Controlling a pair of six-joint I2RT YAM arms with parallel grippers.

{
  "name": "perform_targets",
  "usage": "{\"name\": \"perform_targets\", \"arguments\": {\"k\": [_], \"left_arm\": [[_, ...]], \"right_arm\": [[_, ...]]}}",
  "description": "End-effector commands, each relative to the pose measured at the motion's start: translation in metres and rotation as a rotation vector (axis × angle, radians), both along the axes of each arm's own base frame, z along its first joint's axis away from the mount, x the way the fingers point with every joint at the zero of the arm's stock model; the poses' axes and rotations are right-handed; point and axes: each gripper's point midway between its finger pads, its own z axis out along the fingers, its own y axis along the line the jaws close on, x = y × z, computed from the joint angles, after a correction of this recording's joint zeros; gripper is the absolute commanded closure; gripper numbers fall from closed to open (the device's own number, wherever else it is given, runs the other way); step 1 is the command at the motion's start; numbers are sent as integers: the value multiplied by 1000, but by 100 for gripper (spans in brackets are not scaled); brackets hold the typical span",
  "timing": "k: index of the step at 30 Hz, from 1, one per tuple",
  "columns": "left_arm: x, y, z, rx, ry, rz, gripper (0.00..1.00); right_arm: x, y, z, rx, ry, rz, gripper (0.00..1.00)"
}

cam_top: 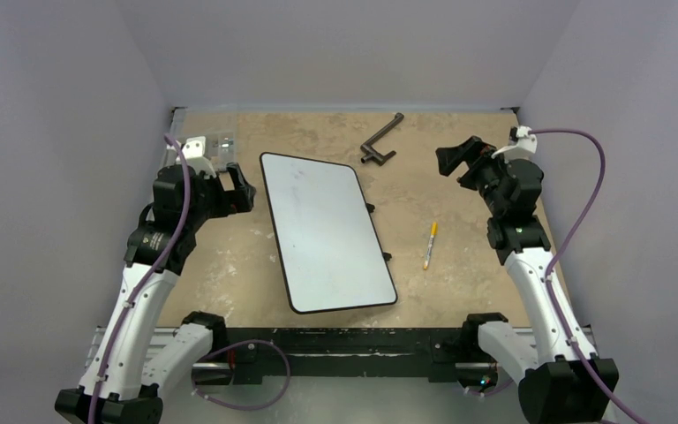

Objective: Write a sentence on the whiteboard
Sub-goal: Pick up the whiteboard marker from the center of the board.

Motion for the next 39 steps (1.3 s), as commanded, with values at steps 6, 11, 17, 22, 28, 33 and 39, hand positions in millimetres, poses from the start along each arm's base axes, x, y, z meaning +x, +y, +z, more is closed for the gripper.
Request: {"name": "perform_targets", "arguments": {"k": [6, 11, 17, 22, 28, 33, 39], "left_arm": [[-6, -8, 35, -28, -76, -43, 0], [-8, -19, 36, -49, -72, -99, 0], [-12, -29, 42, -64, -81, -149, 1], [-16, -32, 49, -70, -94, -171, 1], [-19, -33, 55, -76, -103, -177, 1], [-22, -33, 62, -78, -115, -179, 1], [-28, -33, 71, -82, -128, -188, 1]], "right_arm": [[-27, 2, -45, -53, 231, 43, 1], [-36, -4, -98, -48, 450, -1, 1], [-42, -5, -160, -64, 681, 4, 17], [-45, 0, -185, -93, 766, -8, 27], [-60, 4, -213, -176, 864, -62, 34], [-71, 9, -238, -184, 922, -64, 43], [-75, 10, -262, -221, 982, -72, 51]]}}
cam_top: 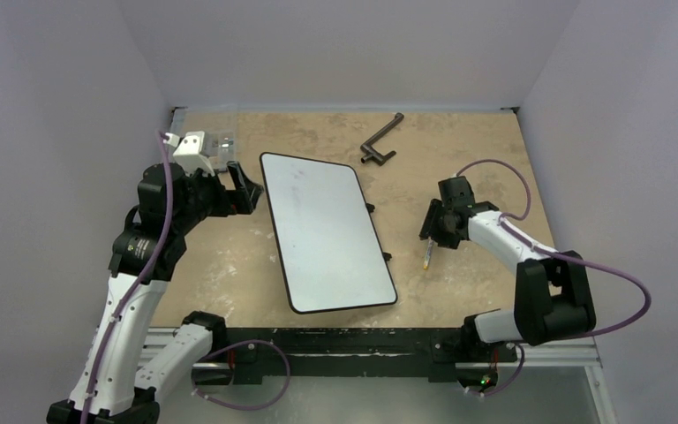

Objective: Write a sentence on the whiteboard
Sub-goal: Pick up the whiteboard marker from the center of the board.

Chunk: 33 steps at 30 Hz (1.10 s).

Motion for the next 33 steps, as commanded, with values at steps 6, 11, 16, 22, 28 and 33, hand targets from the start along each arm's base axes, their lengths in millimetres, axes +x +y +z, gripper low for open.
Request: {"name": "perform_targets", "arguments": {"k": [6, 11, 16, 22, 28, 33], "left_arm": [[-13, -4, 32, -26, -77, -35, 1], [-15, -4, 35, -26, -83, -37, 1], [-19, -9, 41, -32, -91, -77, 1], [-30, -49, 50, -124, -50, -306, 0], [-45, -80, 70, -223, -18, -515, 4], [-51, -103, 65, -259, 59, -639, 9]], "right_arm": [[0, -4, -27, -65, 45, -20, 68], [-2, -6, -40, -99, 87, -6, 88], [6, 0, -32, -98, 64, 44, 100], [35, 43, 38, 5, -161, 264, 100], [41, 96, 122, 103, -422, 519, 100], [31, 131, 174, 110, -578, 714, 100]]}}
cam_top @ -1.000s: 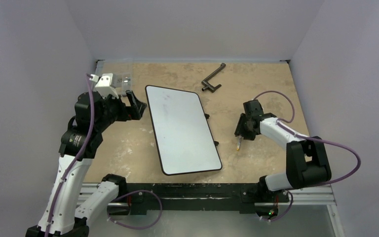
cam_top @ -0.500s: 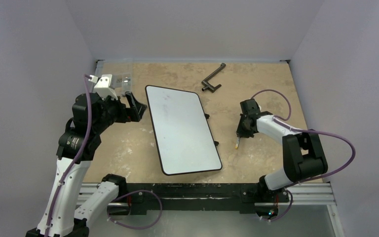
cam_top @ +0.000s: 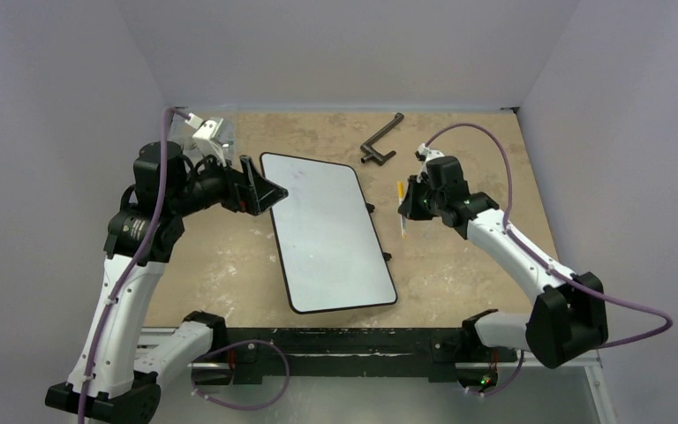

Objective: Write a sentence on the whiteboard
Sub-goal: Pick up the whiteboard marker from the center of the board, then pass from the right arm to the left

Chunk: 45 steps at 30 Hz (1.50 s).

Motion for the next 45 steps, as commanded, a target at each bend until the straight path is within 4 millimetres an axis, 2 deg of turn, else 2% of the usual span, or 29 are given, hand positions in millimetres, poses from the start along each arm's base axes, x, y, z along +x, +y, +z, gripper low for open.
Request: {"name": "perform_targets", "arguments": {"k": [1, 7, 13, 17, 25, 28, 31, 41, 45], "left_arm": [[-18, -29, 12, -58, 33, -186, 11], [-17, -44, 1, -44, 111, -247, 17], [-13, -53, -1, -57, 166, -287, 23], [-8, -58, -4, -63, 202, -291, 27], [-6, -70, -10, -74, 236, -318, 36], [-6, -72, -13, -73, 249, -321, 42], [-5, -73, -16, -69, 260, -320, 53], [1, -69, -31, -30, 293, -274, 51], [1, -69, -32, -30, 299, -276, 55]], "right_arm": [[-7, 39, 58, 6, -202, 236, 100], [-31, 74, 100, -25, -373, 420, 100], [-58, 104, 128, -51, -526, 548, 100], [-71, 120, 135, -71, -571, 603, 100], [-80, 141, 135, -111, -602, 651, 100], [-84, 149, 134, -109, -602, 673, 100], [-86, 154, 136, -108, -608, 685, 100], [-91, 159, 141, -116, -627, 690, 100], [-92, 159, 142, -124, -631, 689, 100]]}}
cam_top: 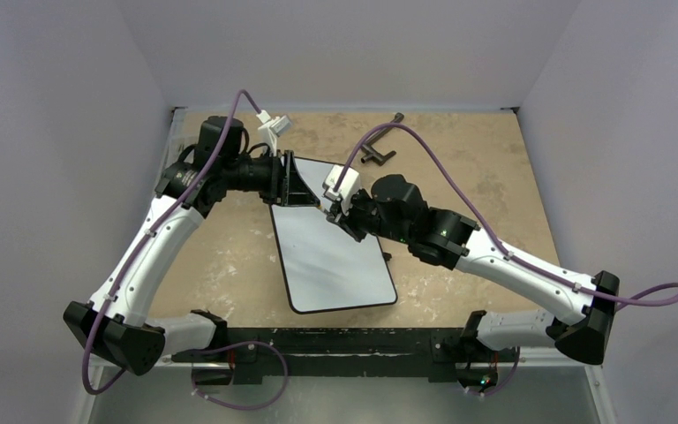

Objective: Write a sentence on the whiteboard
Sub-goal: Pass from the right arm to the left

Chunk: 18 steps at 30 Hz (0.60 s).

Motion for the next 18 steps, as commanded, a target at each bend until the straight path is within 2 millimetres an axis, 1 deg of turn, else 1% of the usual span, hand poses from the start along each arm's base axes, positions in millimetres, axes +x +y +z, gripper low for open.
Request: {"name": "perform_targets", "arguments": {"k": [1, 7, 18], "left_arm": [[1, -2, 5, -5, -12, 0, 57], [0, -2, 2, -2, 1, -10, 64], [-1, -2, -6, 5, 17, -16, 65]], "right_arm": [[4, 3, 30, 52, -69, -13, 100], [3, 3, 31, 47, -78, -18, 100], [1, 5, 35, 56, -90, -22, 100]]}}
